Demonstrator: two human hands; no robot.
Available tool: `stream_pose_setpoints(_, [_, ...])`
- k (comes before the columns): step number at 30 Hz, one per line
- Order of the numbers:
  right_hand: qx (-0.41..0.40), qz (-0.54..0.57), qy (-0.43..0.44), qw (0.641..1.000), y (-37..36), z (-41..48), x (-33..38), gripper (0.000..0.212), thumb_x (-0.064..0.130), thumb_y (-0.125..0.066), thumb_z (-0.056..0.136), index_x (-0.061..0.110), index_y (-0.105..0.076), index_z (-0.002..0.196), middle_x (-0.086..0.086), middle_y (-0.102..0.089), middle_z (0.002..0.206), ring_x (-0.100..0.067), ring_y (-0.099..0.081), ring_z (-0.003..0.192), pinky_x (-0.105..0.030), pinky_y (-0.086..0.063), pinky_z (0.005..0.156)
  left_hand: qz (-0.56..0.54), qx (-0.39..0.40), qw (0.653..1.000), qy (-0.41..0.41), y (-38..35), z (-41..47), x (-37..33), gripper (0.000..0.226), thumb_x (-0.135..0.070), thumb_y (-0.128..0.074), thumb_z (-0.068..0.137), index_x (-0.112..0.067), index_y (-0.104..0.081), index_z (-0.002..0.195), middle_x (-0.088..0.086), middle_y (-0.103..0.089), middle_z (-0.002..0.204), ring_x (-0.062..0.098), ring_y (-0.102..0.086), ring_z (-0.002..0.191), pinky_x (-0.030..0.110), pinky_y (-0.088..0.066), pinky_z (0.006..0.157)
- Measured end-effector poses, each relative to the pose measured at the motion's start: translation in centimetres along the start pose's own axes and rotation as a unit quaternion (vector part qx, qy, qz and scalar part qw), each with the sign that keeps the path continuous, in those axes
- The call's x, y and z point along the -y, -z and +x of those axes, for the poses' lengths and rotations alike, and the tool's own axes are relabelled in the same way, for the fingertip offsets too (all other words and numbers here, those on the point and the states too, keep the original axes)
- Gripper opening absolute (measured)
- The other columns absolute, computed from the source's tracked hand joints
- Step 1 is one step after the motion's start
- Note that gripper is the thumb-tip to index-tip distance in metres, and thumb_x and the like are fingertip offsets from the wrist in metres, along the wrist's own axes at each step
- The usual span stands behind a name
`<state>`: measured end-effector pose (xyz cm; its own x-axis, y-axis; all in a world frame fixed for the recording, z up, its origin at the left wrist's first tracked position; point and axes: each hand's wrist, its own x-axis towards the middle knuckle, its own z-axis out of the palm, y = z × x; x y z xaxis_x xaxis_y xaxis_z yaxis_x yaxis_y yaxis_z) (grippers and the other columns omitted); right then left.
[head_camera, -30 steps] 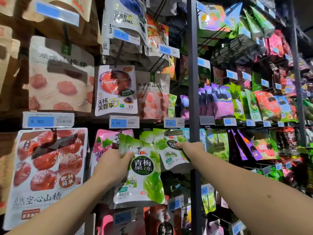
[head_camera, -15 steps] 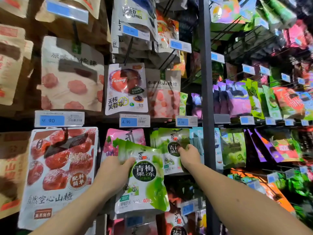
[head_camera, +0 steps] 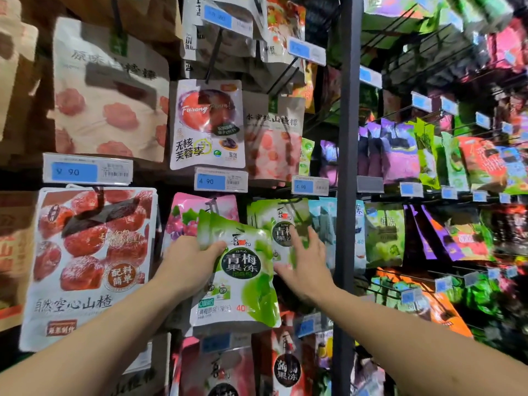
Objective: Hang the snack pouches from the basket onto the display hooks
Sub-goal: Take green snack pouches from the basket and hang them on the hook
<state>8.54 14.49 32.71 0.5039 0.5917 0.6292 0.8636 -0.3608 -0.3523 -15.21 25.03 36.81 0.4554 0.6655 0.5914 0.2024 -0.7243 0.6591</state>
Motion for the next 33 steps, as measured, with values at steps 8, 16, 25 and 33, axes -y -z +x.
stream_pose_setpoints(8, [0.103, -0.009, -0.022, 0.994, -2.4, 3.0, -0.5, 0.078, 0.019, -0.058, 0.102, 0.036, -0.011, 0.162, -0.016, -0.012, 0.167, -0.045, -0.011, 0.153, -0.052, -0.026, 0.122, -0.024, 0.005, 1.0, 0.005, -0.5, -0.1, 0.4, 0.056, -0.039, -0.063, 0.098, -0.01, -0.052, 0.051, 0.006, -0.046, 0.042, 0.02, -0.043, 0.043, 0.032, -0.041, 0.055])
stream_pose_setpoints(16, [0.086, 0.13, -0.031, 0.987, -4.1, 3.9, -1.5, 0.074, 0.009, -0.06, 0.101, 0.043, -0.027, 0.158, -0.013, -0.02, 0.166, -0.031, -0.021, 0.154, -0.036, -0.021, 0.122, -0.012, 0.013, 1.0, 0.001, -0.5, 0.3, 0.7, 0.054, -0.039, -0.063, 0.097, -0.011, -0.047, 0.055, 0.005, -0.04, 0.045, 0.019, -0.034, 0.042, 0.029, -0.03, 0.05])
stream_pose_setpoints(25, [0.054, 0.19, 0.001, 0.98, -2.7, 3.0, -4.3, 0.077, 0.015, -0.072, 0.091, 0.041, -0.037, 0.155, 0.002, -0.017, 0.168, -0.023, -0.017, 0.155, -0.03, -0.021, 0.121, -0.015, 0.027, 1.0, 0.006, -1.2, 0.2, 0.1, 0.052, -0.039, -0.063, 0.097, -0.01, -0.052, 0.056, 0.002, -0.047, 0.044, 0.014, -0.039, 0.039, 0.025, -0.033, 0.043])
stream_pose_setpoints(33, [-0.015, 0.331, -0.028, 0.943, 1.4, -1.7, -0.1, 0.029, 0.026, -0.06, 0.098, 0.029, -0.062, 0.127, 0.004, -0.058, 0.129, -0.016, -0.053, 0.125, -0.03, -0.044, 0.102, 0.001, -0.012, 0.999, 0.036, -2.1, -0.6, -1.5, 0.056, -0.04, -0.065, 0.097, -0.013, -0.044, 0.052, 0.007, -0.043, 0.05, 0.02, -0.037, 0.044, 0.029, -0.028, 0.047])
